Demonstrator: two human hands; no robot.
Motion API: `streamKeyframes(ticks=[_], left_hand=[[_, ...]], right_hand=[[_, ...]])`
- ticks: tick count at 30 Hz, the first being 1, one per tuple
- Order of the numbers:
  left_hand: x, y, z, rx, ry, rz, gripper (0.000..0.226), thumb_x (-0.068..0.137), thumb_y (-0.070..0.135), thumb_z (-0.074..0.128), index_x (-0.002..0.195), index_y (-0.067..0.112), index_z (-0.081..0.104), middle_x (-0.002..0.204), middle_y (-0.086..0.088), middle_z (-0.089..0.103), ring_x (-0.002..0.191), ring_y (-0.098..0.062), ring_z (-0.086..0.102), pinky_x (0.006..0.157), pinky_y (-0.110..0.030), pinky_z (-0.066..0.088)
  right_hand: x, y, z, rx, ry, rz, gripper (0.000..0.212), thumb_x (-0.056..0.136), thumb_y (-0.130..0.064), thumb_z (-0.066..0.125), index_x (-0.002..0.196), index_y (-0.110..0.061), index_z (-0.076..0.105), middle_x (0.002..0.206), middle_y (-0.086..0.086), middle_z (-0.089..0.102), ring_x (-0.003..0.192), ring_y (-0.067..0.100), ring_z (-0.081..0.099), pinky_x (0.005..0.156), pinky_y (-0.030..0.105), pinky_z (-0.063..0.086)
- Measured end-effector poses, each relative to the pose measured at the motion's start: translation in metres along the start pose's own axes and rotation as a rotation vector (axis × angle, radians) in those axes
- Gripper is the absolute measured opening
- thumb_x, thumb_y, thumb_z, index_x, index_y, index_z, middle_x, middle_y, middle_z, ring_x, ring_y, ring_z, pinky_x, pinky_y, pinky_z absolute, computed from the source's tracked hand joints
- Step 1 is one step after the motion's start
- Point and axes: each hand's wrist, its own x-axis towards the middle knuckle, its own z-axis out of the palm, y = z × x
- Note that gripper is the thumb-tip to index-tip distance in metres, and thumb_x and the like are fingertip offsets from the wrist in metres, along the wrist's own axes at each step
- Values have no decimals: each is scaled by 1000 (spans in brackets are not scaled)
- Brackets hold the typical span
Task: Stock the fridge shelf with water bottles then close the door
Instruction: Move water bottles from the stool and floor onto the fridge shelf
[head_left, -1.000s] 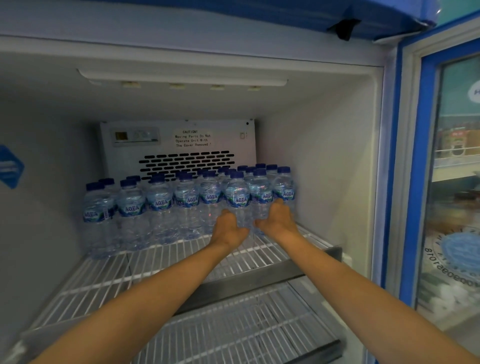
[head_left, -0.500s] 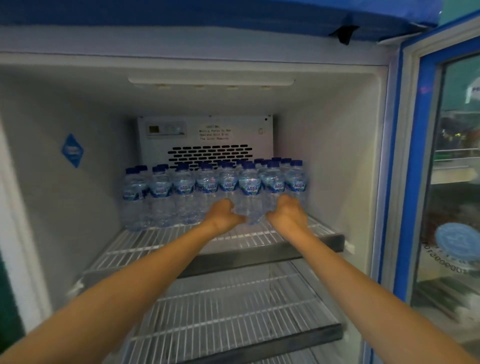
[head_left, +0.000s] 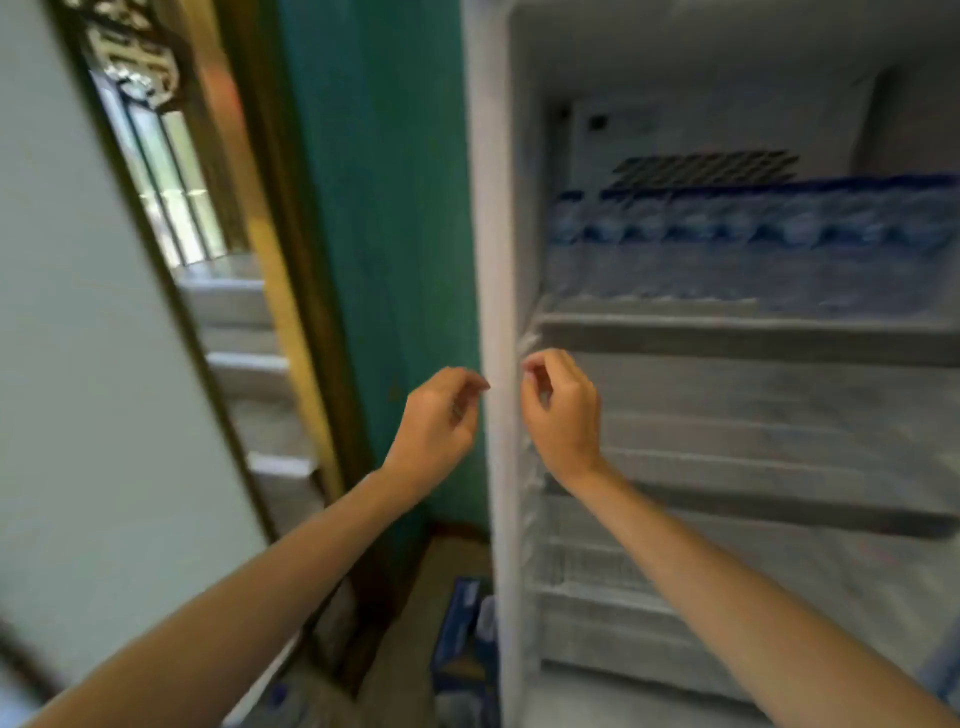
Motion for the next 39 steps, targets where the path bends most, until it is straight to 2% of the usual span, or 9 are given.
streamKeyframes(ticks=[3,5,10,15,19,22,25,35,39], left_hand=[[-103,-63,-40,79,-74,-230,22,80,-1,54,97,8,65,83,-7,65,71,-19,62,68,-20,47],[-171,-101,-54,139,-130,-411,23,79,-4,55,95,10,66,79,-5,65,67,-20,61,65,-14,41],[-315,-172,-85,171,-186,-880,21,75,2,53,90,9,66,87,-6,64,78,-22,59,70,-23,40],[-429,-216,-93,288,-27,-1147,29,83,-2,57,109,11,59,104,0,53,95,-19,55,84,-33,49],[-496,-233,-77,265,105,-1336,47,84,17,68,126,11,47,114,4,43,107,-16,49,90,-27,44],[-526,-249,-60,141,227,-1437,58,80,32,73,129,24,42,118,12,46,108,-5,49,89,-23,46],[-551,-268,-40,18,322,-1522,65,75,31,78,129,28,42,121,12,54,108,-5,55,86,-21,50],[-588,-299,4,-22,522,-1572,60,74,25,79,127,24,49,116,5,62,108,-10,60,90,-39,55],[-587,-302,5,-44,519,-1589,65,73,27,80,130,24,47,119,5,63,110,-10,60,91,-33,54]], right_hand=[[-101,-28,60,114,-148,153,11,84,-3,55,89,-10,62,79,3,62,69,20,59,65,30,46],[-165,-39,90,134,-313,270,12,85,-4,56,92,-12,62,81,1,61,69,18,58,64,35,50],[-294,-48,140,75,-745,410,15,88,-13,60,103,-16,59,89,-1,59,73,16,58,65,35,51],[-380,-37,204,68,-1095,478,35,88,-19,66,120,-14,53,105,-5,52,92,17,61,71,18,41],[-440,-22,263,94,-1300,618,64,79,-30,75,132,-20,41,126,0,51,109,20,56,87,30,49],[-473,-12,308,118,-1314,756,86,70,-35,81,139,-28,30,140,1,46,124,22,51,98,40,49],[-491,-9,344,219,-1280,993,97,71,-14,83,148,-17,23,149,4,39,133,24,43,103,30,39],[-528,21,401,359,-1121,1148,89,68,-1,82,143,-14,37,139,4,52,123,13,49,99,25,38],[-530,24,398,347,-1107,1163,78,69,-6,83,137,-12,46,131,4,58,118,16,55,100,29,44]])
